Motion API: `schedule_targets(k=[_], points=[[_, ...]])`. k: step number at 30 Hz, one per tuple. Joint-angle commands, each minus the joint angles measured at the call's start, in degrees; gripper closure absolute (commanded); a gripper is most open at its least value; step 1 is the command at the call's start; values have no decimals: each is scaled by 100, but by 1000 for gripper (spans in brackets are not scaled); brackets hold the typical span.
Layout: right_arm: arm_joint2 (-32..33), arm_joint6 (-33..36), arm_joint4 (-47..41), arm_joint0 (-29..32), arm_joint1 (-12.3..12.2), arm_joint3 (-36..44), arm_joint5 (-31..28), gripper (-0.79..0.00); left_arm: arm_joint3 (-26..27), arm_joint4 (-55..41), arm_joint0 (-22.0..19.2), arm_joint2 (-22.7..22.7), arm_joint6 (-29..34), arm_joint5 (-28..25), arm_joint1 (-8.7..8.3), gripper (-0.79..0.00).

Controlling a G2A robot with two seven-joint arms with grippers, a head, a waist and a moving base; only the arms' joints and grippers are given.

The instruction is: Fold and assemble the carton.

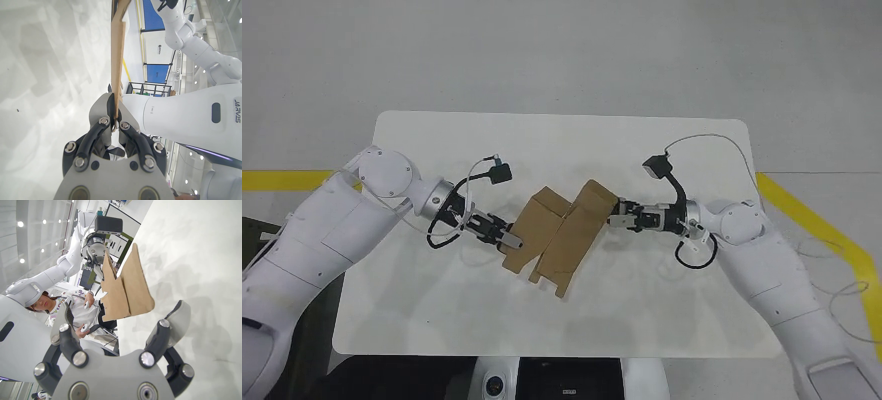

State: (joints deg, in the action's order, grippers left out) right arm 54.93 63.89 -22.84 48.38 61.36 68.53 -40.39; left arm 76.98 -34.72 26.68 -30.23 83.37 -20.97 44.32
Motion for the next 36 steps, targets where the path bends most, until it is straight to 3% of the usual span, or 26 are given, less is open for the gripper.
schedule_targets(k=[1,9,11,12,13,30,32,33,34,35,36], points=[[-53,-17,5,-24,12,-58,-17,-785,33,-66,-38,63,-12,-11,-25,0],[-297,-137,-85,-147,75,-198,-137,-785,103,-295,-175,299,-37,-36,-107,0],[-365,-163,-128,-173,88,-208,-163,-637,134,-329,-201,357,-33,-32,-119,0],[-398,-177,-150,-186,94,-220,-177,-489,151,-339,-212,385,-38,-37,-124,0],[-430,-189,-175,-200,99,-233,-189,-391,160,-345,-223,414,-41,-41,-130,0],[-815,-287,-505,-367,52,-292,-288,-12,71,-369,-451,799,-197,-196,-180,0],[-849,-300,-536,-383,39,-295,-301,0,51,-378,-477,843,-211,-210,-187,0],[-866,-314,-569,-385,34,-296,-315,0,35,-380,-492,862,-221,-220,-191,-55],[-883,-327,-591,-393,28,-299,-328,0,22,-373,-508,879,-237,-237,-195,-271],[-895,-339,-603,-405,22,-312,-339,0,6,-370,-523,892,-271,-270,-200,-730],[-902,-365,-621,-414,16,-331,-366,0,7,-377,-535,903,-312,-312,-204,-785]])
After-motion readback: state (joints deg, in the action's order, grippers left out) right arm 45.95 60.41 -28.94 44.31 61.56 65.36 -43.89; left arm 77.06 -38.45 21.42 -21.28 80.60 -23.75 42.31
